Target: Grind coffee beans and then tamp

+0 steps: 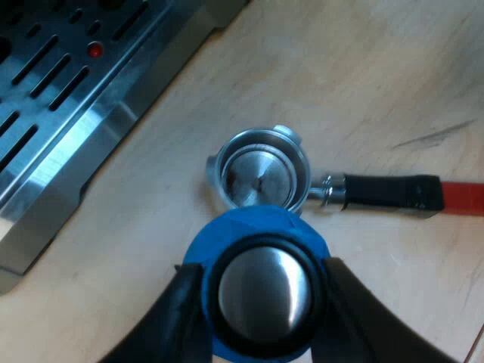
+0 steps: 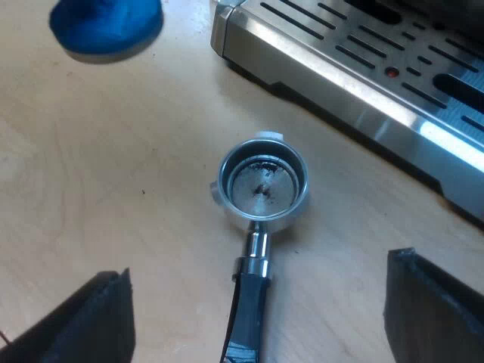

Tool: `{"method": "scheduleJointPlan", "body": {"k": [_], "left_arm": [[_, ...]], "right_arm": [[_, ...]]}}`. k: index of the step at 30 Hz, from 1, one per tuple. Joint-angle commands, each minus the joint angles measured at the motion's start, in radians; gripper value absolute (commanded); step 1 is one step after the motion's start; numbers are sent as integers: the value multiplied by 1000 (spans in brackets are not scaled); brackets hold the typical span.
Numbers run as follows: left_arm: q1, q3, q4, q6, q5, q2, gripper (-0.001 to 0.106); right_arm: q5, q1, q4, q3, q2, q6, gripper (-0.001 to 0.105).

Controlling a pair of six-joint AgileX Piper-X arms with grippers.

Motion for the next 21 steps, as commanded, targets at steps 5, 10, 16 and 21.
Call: {"method": "scheduleJointPlan", "body": {"k": [5,10,16,21], "left_arm": [[-46,-72,-18,-2,-42,99,0],[-46,-87,-44,-2,-53,137,0],[-77,-87,-77,11,-51,183,0],[-121,-87,-92,15,-80,229,0]], "right_arm": [[6,0,-5,-5,-7,-12,70],[6,0,-5,-5,-7,-12,70],[6,0,-5,-5,-7,-12,70],[6,0,-5,-2,-7,-12,70]]}}
